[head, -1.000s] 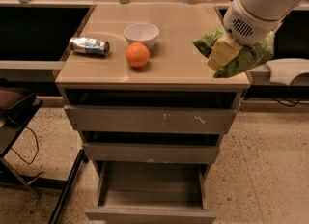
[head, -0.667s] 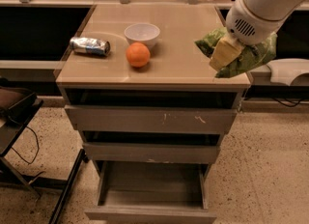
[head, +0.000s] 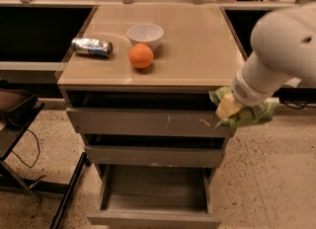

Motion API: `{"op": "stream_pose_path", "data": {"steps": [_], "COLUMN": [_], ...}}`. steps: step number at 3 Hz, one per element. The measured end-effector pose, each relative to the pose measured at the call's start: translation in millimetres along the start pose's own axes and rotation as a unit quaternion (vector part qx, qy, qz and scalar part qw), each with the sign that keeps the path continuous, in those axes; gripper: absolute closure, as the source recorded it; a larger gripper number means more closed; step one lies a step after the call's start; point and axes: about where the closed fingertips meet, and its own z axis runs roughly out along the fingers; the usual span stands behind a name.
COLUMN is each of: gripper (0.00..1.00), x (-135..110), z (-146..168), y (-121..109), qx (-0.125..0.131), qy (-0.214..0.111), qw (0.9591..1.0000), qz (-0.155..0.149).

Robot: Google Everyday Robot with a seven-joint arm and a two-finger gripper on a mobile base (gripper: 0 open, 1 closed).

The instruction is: Place green jalapeno chip bag into bottom drawer

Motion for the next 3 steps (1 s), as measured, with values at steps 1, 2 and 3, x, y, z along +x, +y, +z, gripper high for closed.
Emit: {"op": "stream_pose_path", "data": {"steps": [1,2,3], "gripper": [1.00,1.00,1.00], "x": [66,103,105], "z": [82,129,133], "y": [5,20,22], "qx": [-0.055,-0.104,-0.109], "qy": [0.050,0.074,0.077], "qw": [0.9913,0.9757,0.9745], "qz": [0.109,0.178,0.181]}}
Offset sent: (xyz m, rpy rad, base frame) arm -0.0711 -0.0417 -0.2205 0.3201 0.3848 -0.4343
